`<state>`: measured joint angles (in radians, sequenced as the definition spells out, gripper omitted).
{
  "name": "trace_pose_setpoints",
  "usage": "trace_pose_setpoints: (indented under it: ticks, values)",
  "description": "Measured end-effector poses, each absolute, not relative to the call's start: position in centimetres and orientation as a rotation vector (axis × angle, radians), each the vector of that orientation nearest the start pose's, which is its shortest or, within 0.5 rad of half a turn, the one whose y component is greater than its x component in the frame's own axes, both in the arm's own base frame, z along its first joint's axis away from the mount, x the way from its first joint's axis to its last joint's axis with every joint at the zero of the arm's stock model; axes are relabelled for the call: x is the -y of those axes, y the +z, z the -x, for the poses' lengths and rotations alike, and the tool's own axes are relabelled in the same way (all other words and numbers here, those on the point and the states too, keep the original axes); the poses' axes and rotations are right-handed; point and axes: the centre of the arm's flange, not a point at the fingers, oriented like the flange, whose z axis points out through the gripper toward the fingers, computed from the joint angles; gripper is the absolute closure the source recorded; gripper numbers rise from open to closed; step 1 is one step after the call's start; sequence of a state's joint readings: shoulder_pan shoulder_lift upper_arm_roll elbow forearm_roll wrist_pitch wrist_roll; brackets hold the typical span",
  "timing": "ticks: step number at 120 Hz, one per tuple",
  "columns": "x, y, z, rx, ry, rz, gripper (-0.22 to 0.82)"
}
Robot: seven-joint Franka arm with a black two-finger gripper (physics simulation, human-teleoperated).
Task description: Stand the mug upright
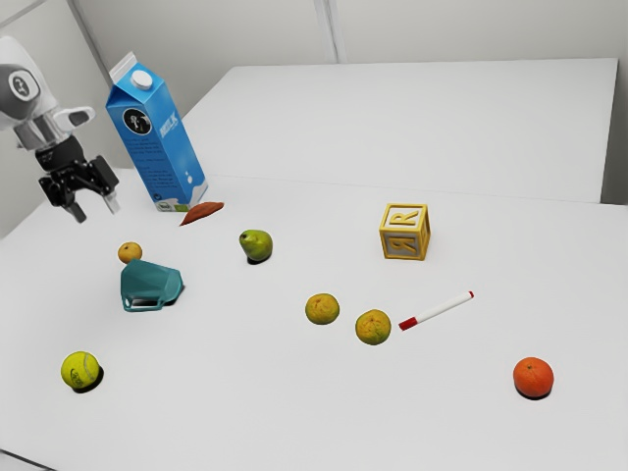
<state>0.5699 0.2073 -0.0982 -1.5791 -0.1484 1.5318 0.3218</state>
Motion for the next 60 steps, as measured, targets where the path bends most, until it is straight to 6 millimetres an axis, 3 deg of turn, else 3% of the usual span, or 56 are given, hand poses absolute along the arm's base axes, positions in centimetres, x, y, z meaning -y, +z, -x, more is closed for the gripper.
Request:
trace_pose_setpoints:
  ticks: [29,60]
  values:
    - [-29.1,44.8,-53.9,0.229,0.297,3.490,0.03]
    - [-31.1,41.0,-54.3,0.157,0.236,3.573,0.03]
